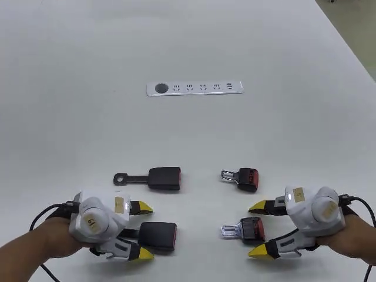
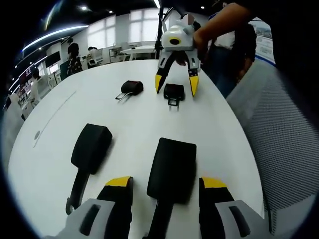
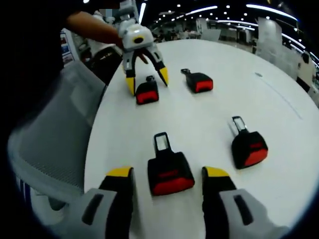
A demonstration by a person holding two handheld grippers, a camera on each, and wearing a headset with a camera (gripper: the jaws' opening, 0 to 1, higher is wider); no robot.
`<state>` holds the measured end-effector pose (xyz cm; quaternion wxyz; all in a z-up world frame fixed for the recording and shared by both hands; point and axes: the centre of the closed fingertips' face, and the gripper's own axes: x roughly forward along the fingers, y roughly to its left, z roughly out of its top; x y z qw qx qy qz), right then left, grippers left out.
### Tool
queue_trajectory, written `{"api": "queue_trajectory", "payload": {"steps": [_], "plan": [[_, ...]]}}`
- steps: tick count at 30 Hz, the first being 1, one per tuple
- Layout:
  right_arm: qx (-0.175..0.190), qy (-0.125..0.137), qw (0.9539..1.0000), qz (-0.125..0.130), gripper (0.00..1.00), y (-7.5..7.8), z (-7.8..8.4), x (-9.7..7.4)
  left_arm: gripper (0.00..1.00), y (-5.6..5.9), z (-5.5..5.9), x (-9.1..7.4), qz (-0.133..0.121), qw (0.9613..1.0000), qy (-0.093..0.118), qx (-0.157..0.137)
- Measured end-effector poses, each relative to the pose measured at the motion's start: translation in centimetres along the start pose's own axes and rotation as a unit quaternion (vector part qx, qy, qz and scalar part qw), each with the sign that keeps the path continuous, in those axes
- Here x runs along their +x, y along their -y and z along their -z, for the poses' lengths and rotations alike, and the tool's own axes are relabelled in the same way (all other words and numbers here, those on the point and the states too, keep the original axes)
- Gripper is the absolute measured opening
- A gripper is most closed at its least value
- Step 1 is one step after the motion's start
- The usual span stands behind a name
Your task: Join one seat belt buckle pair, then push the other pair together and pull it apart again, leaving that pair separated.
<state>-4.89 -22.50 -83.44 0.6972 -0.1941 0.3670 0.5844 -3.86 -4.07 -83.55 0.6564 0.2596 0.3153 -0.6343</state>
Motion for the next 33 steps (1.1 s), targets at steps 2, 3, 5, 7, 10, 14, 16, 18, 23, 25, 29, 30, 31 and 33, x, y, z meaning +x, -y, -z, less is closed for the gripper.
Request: {"api": "queue_trajectory", "payload": {"steps": [2,3,5,7,10,14,16,18,23,25,29,30,31,33], "plan": [[-0.01,-0.005,0.9999,-0.007,0.51,-0.13,0.12,-0.03,0.54,-0.03,0.1,0.14,-0.002,0.9999,-0.004,0.01],[-0.013,-0.007,0.9998,-0.01,0.48,-0.18,0.17,-0.04,0.54,-0.01,0.04,0.2,-0.002,1.0,-0.003,0.007],[-0.024,-0.011,0.9996,-0.013,0.46,-0.21,0.22,-0.02,0.51,-0.03,-0.09,0.27,-0.001,1.0,0.001,0.007],[-0.026,-0.011,0.9995,-0.014,0.44,-0.29,0.2,0.01,0.47,-0.05,-0.07,0.33,0.0,1.0,0.0,0.01],[-0.036,-0.014,0.9992,-0.011,0.38,-0.01,0.3,-0.02,0.4,0.25,0.01,0.55,0.006,0.9999,0.003,0.008],[-0.044,-0.009,0.9989,-0.013,0.36,-0.03,0.37,0.04,0.35,0.58,0.09,0.78,0.007,0.9998,0.004,0.02],[-0.046,-0.005,0.9989,-0.013,0.36,0.03,0.38,0.05,0.35,0.48,0.05,0.74,0.005,0.9996,0.003,0.026],[-0.041,0.006,0.9991,-0.012,0.35,0.09,0.39,0.01,0.35,0.55,0.06,0.74,0.002,0.9996,0.004,0.028],[-0.036,0.022,0.999,-0.011,0.35,0.22,0.43,0.03,0.35,0.46,0.07,0.61,0.004,0.9996,0.002,0.029],[-0.034,0.029,0.9989,-0.011,0.35,0.19,0.35,-0.03,0.35,0.43,0.14,0.59,0.005,0.9995,0.001,0.03],[-0.028,0.048,0.9983,-0.015,0.35,0.27,0.36,-0.08,0.35,0.37,0.18,0.53,0.007,0.9996,-0.001,0.028],[-0.027,0.052,0.9982,-0.016,0.35,0.25,0.35,-0.12,0.35,0.35,0.16,0.51,0.006,0.9997,0.001,0.024],[-0.026,0.057,0.9979,-0.017,0.35,0.25,0.37,-0.12,0.35,0.35,0.16,0.51,0.005,0.9997,0.001,0.022],[-0.027,0.063,0.9975,-0.018,0.35,0.28,0.41,-0.07,0.35,0.35,0.1,0.47,0.005,0.9998,0.001,0.019]]}}
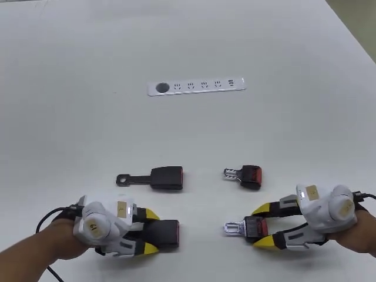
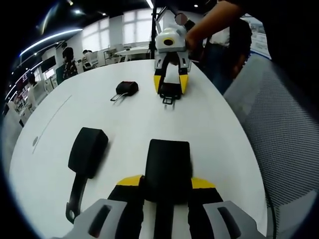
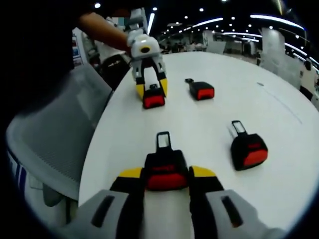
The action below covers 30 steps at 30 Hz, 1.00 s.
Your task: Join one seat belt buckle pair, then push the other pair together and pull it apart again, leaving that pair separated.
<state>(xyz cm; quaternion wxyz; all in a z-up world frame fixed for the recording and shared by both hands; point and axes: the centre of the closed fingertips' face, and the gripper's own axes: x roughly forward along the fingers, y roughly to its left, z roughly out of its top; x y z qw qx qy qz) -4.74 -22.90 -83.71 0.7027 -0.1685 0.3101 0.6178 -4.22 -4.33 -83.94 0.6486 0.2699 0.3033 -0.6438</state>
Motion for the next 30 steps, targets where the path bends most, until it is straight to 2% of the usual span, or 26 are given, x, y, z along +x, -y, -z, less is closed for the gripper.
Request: {"api": "queue_trajectory", "payload": {"steps": [11,30], "plan": [[-0.007,0.012,0.9999,-0.006,0.35,-0.1,-0.2,0.1,0.35,0.0,-0.2,-0.1,0.003,1.0,-0.002,-0.008],[-0.012,0.033,0.9991,-0.022,0.35,-0.8,-2.5,2.8,0.34,-0.1,-0.1,-0.2,0.004,0.9999,-0.004,-0.013]]}}
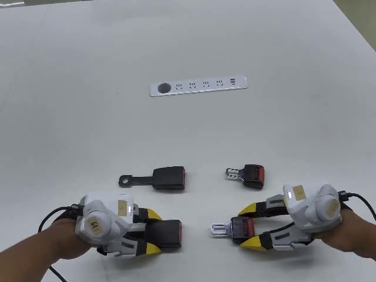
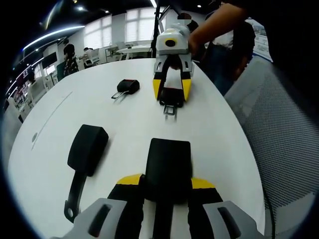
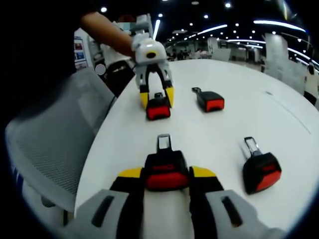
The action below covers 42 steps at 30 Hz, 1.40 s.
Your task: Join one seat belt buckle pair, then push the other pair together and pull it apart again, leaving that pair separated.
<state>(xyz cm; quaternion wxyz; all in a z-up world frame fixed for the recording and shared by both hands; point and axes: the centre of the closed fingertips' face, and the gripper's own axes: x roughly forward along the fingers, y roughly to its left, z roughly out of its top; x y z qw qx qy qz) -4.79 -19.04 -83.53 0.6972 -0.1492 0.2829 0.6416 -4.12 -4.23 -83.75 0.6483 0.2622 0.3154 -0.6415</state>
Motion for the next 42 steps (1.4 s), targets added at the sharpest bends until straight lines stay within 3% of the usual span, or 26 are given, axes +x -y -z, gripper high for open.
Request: {"api": "queue_trajectory", "payload": {"steps": [25,42], "plan": [[0.005,0.043,0.999,-0.007,0.35,-0.6,-3.2,4.1,0.34,0.1,-0.1,0.1,0.003,1.0,-0.001,-0.005],[-0.005,0.036,0.9992,-0.018,0.35,-0.6,-4.4,5.8,0.34,0.0,-0.1,0.0,0.006,1.0,-0.008,0.0]]}}
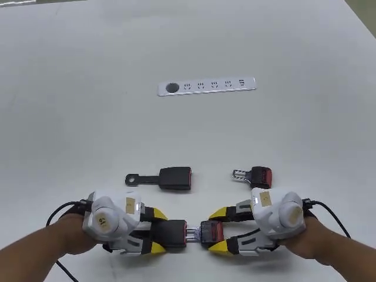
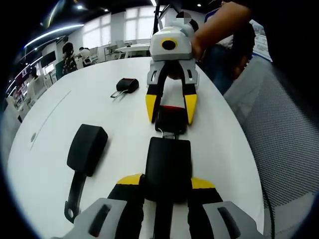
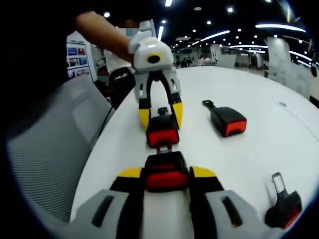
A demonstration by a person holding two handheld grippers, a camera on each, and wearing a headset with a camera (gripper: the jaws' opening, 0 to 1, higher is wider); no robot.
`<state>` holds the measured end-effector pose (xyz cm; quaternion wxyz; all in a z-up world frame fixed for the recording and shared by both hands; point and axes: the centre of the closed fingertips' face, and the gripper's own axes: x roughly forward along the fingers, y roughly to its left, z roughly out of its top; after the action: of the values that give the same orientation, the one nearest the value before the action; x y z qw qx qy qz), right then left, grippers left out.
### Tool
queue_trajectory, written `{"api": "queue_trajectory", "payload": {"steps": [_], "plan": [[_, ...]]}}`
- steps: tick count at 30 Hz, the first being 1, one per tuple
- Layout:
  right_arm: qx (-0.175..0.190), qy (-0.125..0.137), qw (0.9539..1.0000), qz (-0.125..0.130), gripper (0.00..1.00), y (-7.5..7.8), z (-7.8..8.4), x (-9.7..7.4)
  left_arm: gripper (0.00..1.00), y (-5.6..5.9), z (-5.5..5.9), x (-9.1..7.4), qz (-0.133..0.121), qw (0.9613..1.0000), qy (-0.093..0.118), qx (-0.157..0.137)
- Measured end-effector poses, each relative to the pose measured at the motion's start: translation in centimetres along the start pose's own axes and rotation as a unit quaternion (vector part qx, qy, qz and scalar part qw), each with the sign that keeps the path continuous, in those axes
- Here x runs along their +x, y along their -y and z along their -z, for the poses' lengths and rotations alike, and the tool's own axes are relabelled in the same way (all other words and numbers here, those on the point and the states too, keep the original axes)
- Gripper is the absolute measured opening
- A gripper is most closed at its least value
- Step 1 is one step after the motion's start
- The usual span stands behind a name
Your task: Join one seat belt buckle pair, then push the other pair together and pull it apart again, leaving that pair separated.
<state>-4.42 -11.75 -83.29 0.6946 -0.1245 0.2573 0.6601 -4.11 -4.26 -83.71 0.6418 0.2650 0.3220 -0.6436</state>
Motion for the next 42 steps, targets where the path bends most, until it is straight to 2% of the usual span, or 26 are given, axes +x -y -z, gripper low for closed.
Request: {"api": "queue_trajectory", "payload": {"steps": [7,24,28,31,42], "plan": [[-0.001,-0.003,1.0,-0.001,0.35,-0.1,-0.2,0.4,0.34,0.0,0.0,0.0,-0.001,0.9999,-0.007,0.011],[0.005,-0.005,0.9999,0.011,0.34,0.0,-0.6,1.3,0.33,-0.1,0.2,0.0,-0.001,0.9999,-0.007,0.008],[0.006,-0.007,0.9998,0.017,0.34,0.0,-1.3,2.5,0.33,0.0,0.2,0.1,-0.001,0.9999,-0.009,0.01],[0.005,-0.004,0.9998,0.018,0.34,0.0,-1.5,2.0,0.33,0.0,0.1,-0.1,0.0,1.0,-0.006,0.006],[-0.001,-0.012,0.9996,0.024,0.34,0.0,-1.3,2.2,0.33,0.0,0.3,-0.2,0.002,1.0,-0.002,0.009]]}}
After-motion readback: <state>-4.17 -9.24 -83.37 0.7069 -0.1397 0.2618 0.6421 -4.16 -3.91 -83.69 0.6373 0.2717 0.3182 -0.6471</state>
